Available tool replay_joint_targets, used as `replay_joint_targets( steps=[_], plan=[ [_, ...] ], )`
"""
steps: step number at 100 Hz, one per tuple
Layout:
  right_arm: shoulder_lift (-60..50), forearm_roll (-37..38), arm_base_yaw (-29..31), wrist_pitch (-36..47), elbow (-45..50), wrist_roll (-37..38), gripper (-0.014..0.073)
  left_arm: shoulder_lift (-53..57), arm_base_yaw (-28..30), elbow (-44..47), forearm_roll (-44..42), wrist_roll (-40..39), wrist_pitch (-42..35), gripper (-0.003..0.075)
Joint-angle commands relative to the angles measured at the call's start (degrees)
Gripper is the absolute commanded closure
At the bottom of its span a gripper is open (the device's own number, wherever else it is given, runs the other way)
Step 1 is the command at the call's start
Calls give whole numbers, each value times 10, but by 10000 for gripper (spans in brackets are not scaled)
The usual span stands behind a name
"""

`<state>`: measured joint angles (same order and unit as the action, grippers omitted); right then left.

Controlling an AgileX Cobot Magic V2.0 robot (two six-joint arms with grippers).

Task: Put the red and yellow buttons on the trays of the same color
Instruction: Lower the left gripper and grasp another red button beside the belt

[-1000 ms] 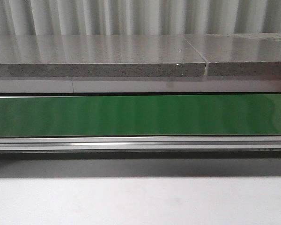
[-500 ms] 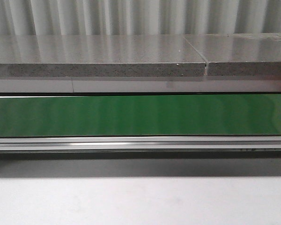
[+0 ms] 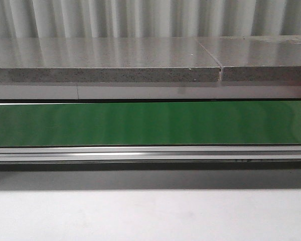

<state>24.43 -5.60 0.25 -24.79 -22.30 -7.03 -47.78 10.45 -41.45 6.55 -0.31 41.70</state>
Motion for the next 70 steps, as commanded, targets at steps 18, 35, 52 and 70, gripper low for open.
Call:
replay_joint_targets(
  steps=[18,35,52,70],
  plan=[
    [2,5,-1,44,-17,-4,681,-115,80,-75,12,-7,2,409],
    [2,5,-1,44,-17,-4,681,-182,113,-122,12,-7,17,158],
    [2,5,-1,44,-17,-4,681,-268,140,-181,14,-21,77,188],
    [2,5,-1,44,-17,-4,681,-359,155,-254,45,-26,125,188]
  ],
)
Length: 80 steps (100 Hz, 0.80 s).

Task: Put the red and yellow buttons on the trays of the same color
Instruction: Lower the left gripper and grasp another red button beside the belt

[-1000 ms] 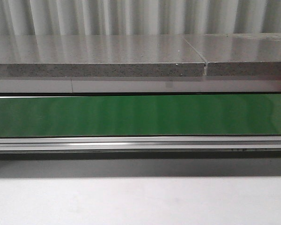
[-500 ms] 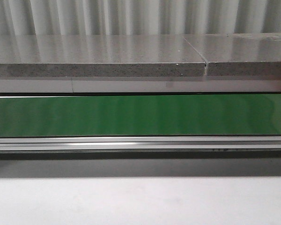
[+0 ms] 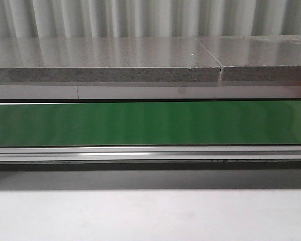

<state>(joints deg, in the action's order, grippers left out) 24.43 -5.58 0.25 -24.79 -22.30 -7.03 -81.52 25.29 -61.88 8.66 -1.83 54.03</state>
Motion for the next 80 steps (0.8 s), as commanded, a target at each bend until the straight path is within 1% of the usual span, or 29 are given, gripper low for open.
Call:
replay_joint_targets(
  steps=[1,30,43,62,80],
  plan=[
    [2,4,-1,44,-17,-4,681,-25,7,-53,26,-14,2,188],
    [2,4,-1,44,-17,-4,681,-130,38,-167,26,-35,35,188],
    [2,4,-1,44,-17,-4,681,-165,39,-207,22,-35,51,188],
    [2,4,-1,44,-17,-4,681,-210,39,-245,25,-35,61,188],
    [2,4,-1,44,-17,-4,681,-243,39,-258,29,-35,60,188]
  ],
)
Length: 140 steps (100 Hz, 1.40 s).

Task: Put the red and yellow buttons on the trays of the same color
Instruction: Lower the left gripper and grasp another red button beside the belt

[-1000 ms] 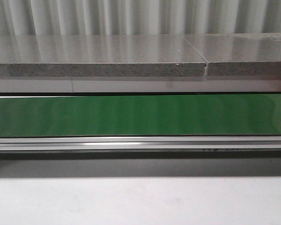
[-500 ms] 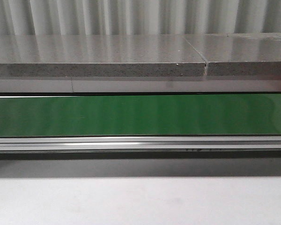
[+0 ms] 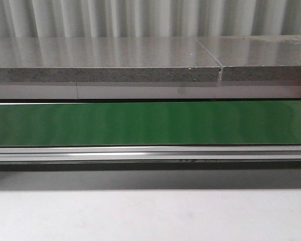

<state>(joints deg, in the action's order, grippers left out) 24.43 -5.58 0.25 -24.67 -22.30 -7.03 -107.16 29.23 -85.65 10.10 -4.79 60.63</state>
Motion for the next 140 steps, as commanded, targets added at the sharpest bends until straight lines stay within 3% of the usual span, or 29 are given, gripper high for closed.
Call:
replay_joint_targets(
  steps=[1,50,79,96,140],
  plan=[
    [2,4,-1,43,-17,-4,681,12,0,-20,15,-6,-6,188],
    [2,4,-1,43,-17,-4,681,-47,0,-22,17,-4,-52,212],
    [2,4,-1,43,-17,-4,681,-50,-1,-22,17,0,-63,440],
    [2,4,-1,43,-17,-4,681,-48,-9,-22,17,14,-68,522],
    [2,4,-1,43,-17,-4,681,69,-9,6,14,57,-37,525]
  ],
)
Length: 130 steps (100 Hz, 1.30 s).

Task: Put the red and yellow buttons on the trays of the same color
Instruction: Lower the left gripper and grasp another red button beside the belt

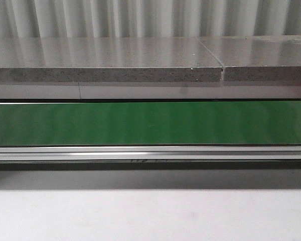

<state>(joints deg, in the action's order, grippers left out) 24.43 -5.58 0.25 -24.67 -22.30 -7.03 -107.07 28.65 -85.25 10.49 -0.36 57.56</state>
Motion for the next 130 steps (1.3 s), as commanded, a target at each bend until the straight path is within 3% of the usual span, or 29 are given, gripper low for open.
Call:
replay_joint_targets(
  steps=[1,22,46,76,113,120,130],
  plan=[
    [2,4,-1,43,-17,-4,681,71,-3,5,8,13,-7,525],
    [2,4,-1,43,-17,-4,681,176,-12,90,7,14,-25,525],
    [2,4,-1,43,-17,-4,681,251,-74,128,7,14,-20,525],
    [2,4,-1,43,-17,-4,681,226,-162,128,7,14,1,525],
    [2,4,-1,43,-17,-4,681,179,-197,128,-17,15,2,519],
    [2,4,-1,43,-17,-4,681,179,-197,128,-17,15,3,476],
    [2,4,-1,43,-17,-4,681,179,-197,128,-13,15,3,323]
  ],
)
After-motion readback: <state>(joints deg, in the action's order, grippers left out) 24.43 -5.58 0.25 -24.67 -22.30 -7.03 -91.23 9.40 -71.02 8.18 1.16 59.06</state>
